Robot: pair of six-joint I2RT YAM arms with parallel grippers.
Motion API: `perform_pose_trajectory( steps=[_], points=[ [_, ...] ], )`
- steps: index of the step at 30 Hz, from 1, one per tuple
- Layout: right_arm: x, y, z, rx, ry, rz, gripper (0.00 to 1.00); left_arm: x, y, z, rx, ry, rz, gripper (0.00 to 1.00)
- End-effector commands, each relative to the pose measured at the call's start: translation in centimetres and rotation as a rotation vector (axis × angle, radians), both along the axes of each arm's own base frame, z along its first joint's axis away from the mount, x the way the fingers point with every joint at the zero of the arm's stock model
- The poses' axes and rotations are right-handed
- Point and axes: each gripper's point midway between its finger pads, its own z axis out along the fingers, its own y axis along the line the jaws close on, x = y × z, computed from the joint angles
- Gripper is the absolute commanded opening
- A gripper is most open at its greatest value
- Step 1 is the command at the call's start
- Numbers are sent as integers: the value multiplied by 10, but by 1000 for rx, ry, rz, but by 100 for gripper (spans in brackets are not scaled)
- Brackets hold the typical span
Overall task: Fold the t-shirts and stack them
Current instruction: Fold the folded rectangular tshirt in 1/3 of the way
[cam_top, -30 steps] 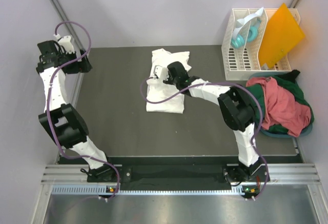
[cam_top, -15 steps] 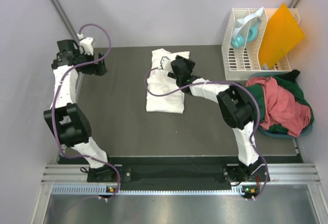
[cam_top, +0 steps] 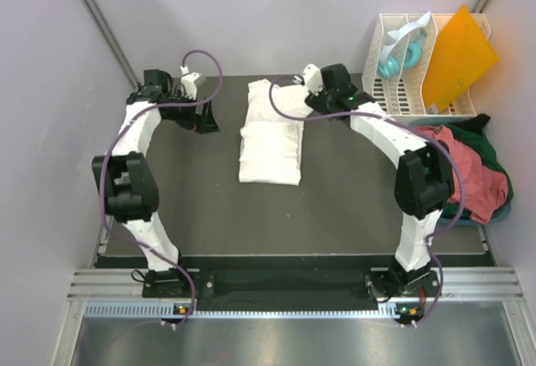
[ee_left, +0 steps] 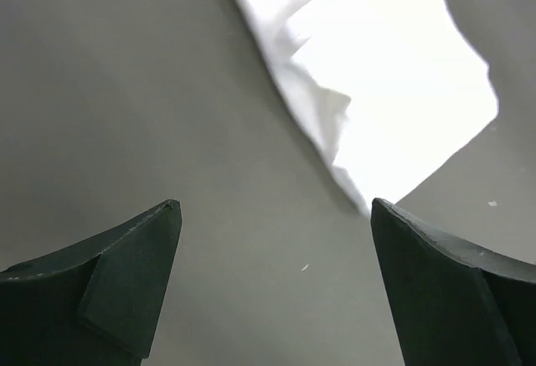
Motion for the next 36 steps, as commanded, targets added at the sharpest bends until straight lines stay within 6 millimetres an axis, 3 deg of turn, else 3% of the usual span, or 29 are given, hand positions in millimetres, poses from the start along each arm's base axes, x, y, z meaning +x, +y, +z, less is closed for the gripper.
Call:
perform_pose_trajectory(
  steps=[1, 3, 4, 6, 11, 20, 28, 30, 36],
  points=[
    [-39, 4, 22, 108, 146, 82, 72, 2, -59, -31, -172, 204, -79, 99],
    [-46, 4, 34, 115, 139, 111, 72, 5, -87, -34, -206, 243, -122, 96],
    [-47, 3, 38, 113, 130, 112, 72, 10, -93, -47, -224, 296, -99, 94],
    [-50, -1, 47, 101, 127, 114, 71, 21, -105, -50, -227, 295, -97, 89],
    [-55, -9, 54, 69, 116, 107, 71, 39, -124, -61, -224, 298, -106, 89],
    [-56, -8, 49, 75, 128, 100, 69, 58, -126, -64, -217, 260, -96, 89],
    [-50, -5, 53, 76, 116, 103, 68, 49, -131, -73, -213, 295, -125, 89],
    [-50, -4, 52, 78, 116, 105, 68, 50, -126, -74, -170, 278, -115, 89],
    [-51, -2, 47, 70, 117, 108, 67, 63, -101, -51, -51, 180, -27, 88]
  ],
)
